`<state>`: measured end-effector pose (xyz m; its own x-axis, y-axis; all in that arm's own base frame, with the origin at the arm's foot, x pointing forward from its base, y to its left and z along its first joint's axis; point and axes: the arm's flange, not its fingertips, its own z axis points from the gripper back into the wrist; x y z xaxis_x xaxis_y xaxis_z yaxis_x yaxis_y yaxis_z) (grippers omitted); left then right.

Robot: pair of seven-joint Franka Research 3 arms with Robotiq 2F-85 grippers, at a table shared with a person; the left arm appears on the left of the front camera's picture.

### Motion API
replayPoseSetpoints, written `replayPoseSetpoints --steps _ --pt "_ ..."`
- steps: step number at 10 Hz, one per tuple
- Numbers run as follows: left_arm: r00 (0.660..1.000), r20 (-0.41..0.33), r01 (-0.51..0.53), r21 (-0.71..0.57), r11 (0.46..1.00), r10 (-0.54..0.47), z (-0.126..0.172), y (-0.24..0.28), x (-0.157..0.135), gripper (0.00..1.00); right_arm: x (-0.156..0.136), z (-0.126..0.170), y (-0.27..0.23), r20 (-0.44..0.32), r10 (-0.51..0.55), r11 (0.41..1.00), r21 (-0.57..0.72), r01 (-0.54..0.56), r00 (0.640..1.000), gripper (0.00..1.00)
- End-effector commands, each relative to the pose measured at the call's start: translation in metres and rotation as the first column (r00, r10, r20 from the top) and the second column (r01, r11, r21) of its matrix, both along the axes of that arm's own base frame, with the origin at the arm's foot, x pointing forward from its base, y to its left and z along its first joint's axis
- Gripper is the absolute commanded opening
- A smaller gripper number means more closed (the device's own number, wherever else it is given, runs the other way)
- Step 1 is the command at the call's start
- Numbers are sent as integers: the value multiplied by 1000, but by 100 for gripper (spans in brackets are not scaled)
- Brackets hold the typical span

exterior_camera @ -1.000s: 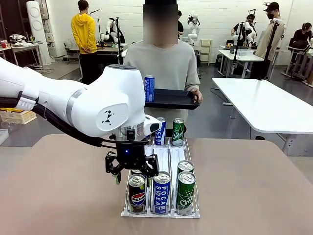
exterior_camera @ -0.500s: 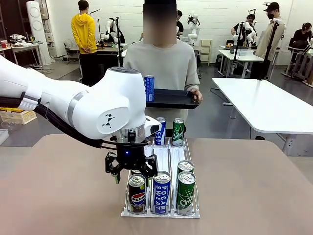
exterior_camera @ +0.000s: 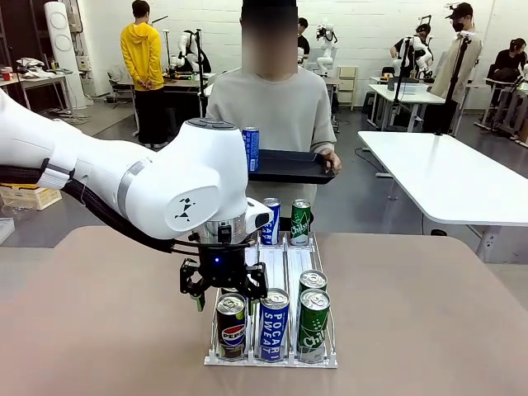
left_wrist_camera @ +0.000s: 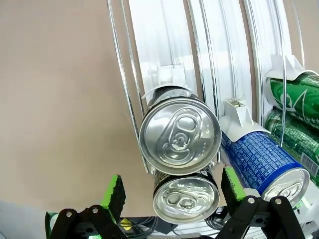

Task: Retrieve and hand over the desired beverage to the person.
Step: Pick up another can of the same type that the person held from the Automatic Can Dispenser.

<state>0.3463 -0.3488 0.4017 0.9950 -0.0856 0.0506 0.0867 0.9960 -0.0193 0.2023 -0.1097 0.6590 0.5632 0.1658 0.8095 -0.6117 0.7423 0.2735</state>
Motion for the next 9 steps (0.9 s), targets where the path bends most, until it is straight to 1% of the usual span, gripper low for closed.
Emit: replayPoseSetpoints --steps 1,2,3,4,5,8,9 --pt "1000 17 -13 -5 1000 13 -4 -4 -1 100 1 -1 1 12 33 999 21 -33 999 100" --pt "1000 11 -12 -5 1000 12 -4 -4 -1 100 1 -1 1 12 33 999 21 -33 999 100" --pt "1000 9 0 -9 1000 0 -4 -3 -1 60 1 -1 1 12 33 999 21 -33 999 100" --pt "1000 -1 -5 -13 1000 5 -3 -3 -1 41 1 -1 1 12 33 999 21 -33 999 100" --pt "1000 -12 -13 -17 1000 13 -3 -2 -1 1 1 -1 1 12 33 999 21 -33 999 100" --pt "999 -44 -21 -27 999 19 -2 -2 0 0 1 -1 1 12 33 999 21 -33 999 100" --pt "999 -49 -22 -27 999 21 -2 -2 0 7 1 -1 1 12 33 999 21 -33 999 100"
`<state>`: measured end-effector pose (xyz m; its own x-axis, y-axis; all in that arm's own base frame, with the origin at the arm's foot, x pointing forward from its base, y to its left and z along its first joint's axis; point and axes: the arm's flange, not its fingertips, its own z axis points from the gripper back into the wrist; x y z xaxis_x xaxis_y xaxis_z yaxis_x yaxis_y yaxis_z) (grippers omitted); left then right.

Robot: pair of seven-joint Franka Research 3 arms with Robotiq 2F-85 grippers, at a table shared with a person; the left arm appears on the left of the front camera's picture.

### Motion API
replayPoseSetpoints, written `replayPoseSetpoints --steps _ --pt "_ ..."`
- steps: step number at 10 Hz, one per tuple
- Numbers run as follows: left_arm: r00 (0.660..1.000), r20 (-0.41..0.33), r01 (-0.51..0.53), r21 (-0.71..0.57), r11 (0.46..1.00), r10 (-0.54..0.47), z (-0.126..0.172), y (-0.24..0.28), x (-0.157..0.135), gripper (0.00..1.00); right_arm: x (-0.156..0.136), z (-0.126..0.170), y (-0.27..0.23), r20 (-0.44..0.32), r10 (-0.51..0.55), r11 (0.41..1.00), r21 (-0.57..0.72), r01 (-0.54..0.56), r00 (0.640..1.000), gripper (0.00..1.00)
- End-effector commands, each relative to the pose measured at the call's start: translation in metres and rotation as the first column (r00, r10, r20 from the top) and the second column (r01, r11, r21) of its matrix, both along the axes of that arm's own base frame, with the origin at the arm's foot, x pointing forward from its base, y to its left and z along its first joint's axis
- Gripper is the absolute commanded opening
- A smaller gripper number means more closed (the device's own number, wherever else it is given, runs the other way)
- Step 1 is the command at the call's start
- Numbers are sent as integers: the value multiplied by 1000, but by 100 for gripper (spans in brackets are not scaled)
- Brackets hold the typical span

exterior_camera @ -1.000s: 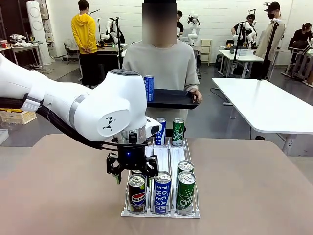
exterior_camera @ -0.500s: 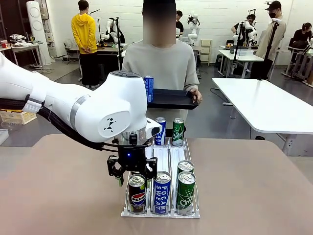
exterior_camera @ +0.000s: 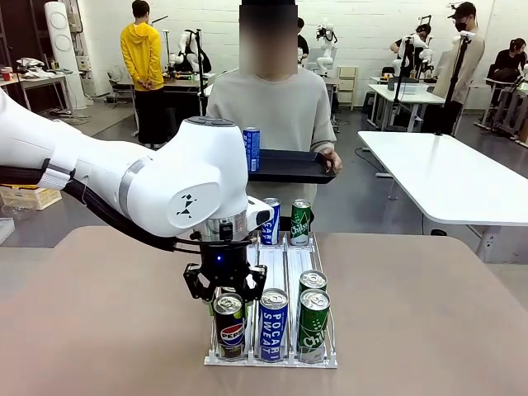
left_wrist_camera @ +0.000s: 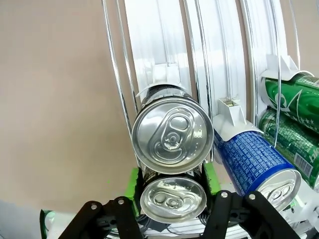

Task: Retrieve and hand over the desired beverage to the person.
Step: Pick up another can of the same type that the person held from the Automatic Can Dispenser.

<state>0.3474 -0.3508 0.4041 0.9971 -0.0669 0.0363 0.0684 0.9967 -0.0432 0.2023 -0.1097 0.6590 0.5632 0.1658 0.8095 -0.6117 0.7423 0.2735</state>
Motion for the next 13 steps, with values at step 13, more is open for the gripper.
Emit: replayPoseSetpoints --steps 13 --pt "999 35 13 -1 1000 -13 237 1 -33 0 1 -1 1 12 33 999 21 -33 999 100"
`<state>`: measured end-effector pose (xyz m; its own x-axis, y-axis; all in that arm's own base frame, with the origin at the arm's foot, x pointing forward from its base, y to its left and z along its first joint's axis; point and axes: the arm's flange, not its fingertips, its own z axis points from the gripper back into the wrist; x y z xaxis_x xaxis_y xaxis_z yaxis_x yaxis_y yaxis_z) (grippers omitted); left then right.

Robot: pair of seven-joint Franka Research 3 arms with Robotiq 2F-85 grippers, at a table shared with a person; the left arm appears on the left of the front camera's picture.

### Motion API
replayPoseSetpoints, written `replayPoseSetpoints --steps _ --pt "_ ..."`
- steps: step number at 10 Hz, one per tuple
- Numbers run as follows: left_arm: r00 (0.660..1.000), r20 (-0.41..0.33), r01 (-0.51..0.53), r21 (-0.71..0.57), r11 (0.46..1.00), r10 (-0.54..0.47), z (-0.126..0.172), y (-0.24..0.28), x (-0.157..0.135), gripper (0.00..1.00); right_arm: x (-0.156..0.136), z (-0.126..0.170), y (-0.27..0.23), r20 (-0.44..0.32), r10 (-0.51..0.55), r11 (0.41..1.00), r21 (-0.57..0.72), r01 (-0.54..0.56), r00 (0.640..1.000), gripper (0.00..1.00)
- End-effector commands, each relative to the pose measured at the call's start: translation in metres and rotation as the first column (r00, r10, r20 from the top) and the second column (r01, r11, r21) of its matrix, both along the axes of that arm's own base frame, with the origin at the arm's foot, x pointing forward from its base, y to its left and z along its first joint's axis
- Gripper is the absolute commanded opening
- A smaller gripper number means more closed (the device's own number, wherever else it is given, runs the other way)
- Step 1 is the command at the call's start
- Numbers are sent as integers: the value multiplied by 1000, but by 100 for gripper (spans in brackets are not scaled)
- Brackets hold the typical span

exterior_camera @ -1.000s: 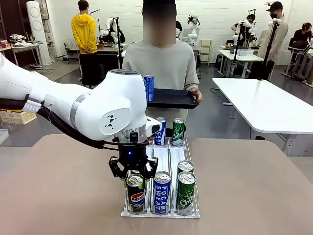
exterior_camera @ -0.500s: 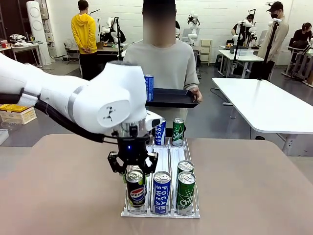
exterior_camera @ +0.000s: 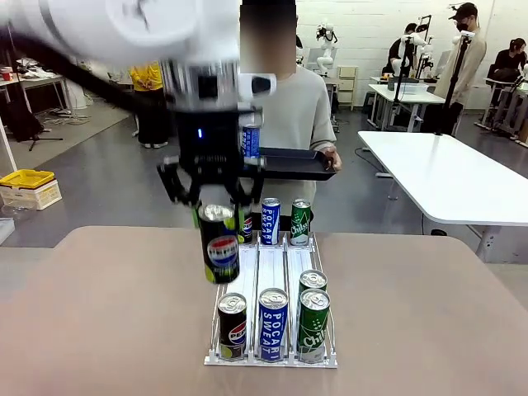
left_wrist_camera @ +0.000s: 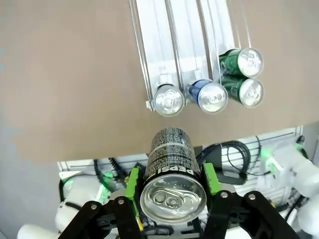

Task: Retrieve and hand over the desired beverage to the person.
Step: Pick up another can of the same type that the person held from the Automatic Can Dispenser, then place the picked can on the Handle tray extended by the person.

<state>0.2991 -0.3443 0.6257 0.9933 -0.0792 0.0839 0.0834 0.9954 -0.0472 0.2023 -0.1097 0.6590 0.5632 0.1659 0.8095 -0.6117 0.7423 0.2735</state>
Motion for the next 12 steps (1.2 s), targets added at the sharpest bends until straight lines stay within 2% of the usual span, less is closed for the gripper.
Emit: replayPoseSetpoints --steps 1,3,6,12 --pt "1000 4 0 20 1000 0 30 -8 16 0 1 0 1 12 33 999 21 -33 999 100" --pt "999 26 36 -3 999 -36 50 -5 40 0 1 0 1 12 33 999 21 -33 999 100" --pt "998 -2 60 -30 998 -60 41 -1 74 0 1 0 1 12 33 999 21 -33 999 100" --pt "999 -14 33 -28 999 -34 35 -2 66 0 1 0 1 12 33 999 21 -33 999 100"
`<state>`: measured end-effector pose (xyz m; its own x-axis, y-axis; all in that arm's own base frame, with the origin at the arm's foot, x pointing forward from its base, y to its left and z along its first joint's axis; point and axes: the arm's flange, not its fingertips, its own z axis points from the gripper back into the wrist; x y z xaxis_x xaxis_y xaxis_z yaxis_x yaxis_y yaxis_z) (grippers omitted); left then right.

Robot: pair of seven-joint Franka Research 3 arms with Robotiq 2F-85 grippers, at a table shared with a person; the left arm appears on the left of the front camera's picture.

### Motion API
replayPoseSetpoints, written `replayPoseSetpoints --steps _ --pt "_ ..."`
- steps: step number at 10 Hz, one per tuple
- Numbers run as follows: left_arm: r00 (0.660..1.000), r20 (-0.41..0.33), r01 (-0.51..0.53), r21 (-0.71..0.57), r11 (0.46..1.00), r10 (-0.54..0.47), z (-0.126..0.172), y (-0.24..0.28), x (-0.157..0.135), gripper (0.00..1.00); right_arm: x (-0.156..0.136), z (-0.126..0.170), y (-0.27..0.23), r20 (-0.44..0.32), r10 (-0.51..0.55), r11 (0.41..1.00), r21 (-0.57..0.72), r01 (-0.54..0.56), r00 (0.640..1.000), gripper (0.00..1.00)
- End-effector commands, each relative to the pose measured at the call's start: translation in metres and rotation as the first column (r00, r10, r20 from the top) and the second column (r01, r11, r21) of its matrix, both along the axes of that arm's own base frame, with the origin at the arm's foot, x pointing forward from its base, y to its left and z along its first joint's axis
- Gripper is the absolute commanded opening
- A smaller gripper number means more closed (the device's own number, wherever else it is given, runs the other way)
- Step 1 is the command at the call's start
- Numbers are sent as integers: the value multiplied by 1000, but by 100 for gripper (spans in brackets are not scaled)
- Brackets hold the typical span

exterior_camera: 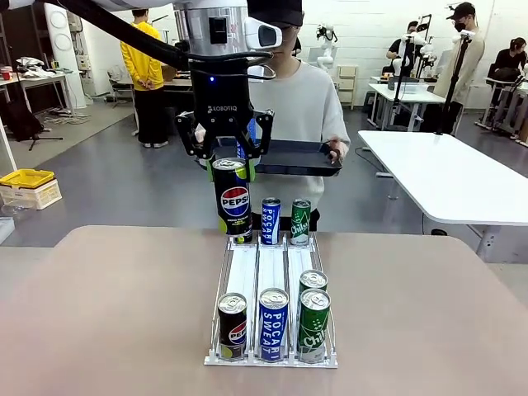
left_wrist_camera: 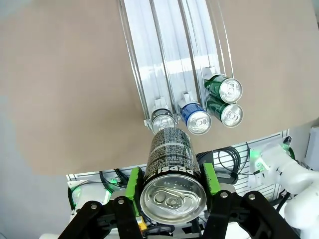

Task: Retrieve and hand over the desired beverage to the person.
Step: Place the picked can on the Handle tray extended by the person.

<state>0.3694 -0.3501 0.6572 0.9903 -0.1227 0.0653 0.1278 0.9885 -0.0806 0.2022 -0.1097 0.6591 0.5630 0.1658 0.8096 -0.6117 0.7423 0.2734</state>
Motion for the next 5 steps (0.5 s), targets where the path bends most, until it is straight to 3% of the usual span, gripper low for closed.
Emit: replayPoseSetpoints --steps 1,5 --pt "1000 8 -13 4 1000 13 4 4 -4 0 1 -1 1 12 33 999 21 -33 999 100" --pt "1000 8 -13 4 1000 13 4 4 -4 0 1 -1 1 12 33 999 21 -33 999 100"
